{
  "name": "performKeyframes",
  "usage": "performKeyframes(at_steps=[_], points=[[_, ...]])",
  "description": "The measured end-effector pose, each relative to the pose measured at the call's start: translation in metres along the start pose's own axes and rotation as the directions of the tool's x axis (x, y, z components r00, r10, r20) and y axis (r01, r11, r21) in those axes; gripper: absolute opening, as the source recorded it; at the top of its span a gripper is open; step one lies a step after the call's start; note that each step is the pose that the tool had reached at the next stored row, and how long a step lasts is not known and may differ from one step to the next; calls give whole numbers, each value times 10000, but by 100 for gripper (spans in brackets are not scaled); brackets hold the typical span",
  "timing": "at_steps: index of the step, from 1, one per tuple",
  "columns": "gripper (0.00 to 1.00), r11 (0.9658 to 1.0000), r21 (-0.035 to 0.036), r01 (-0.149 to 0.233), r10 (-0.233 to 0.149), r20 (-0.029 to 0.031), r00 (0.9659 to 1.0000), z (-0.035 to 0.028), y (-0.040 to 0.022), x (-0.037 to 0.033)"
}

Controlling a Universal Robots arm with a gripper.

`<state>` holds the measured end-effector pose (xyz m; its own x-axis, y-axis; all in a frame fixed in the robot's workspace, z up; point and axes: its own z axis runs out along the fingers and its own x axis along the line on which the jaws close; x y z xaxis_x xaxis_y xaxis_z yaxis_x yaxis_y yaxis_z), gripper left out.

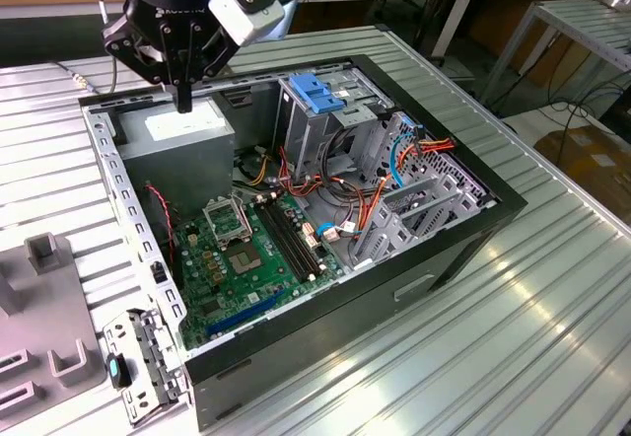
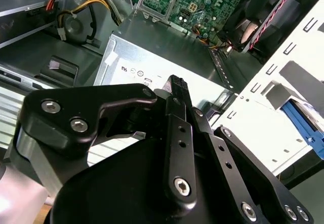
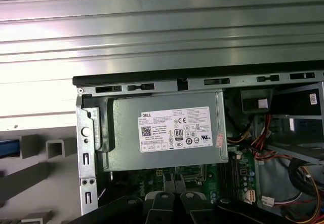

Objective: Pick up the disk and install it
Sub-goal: 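Reach for the disk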

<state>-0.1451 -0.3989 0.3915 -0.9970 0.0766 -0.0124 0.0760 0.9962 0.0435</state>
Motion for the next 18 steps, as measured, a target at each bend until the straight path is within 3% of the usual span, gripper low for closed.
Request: performKeyframes(at_steps=[18], points=[[11,10000,13,-8,8,-162,9999,11,-7,81]])
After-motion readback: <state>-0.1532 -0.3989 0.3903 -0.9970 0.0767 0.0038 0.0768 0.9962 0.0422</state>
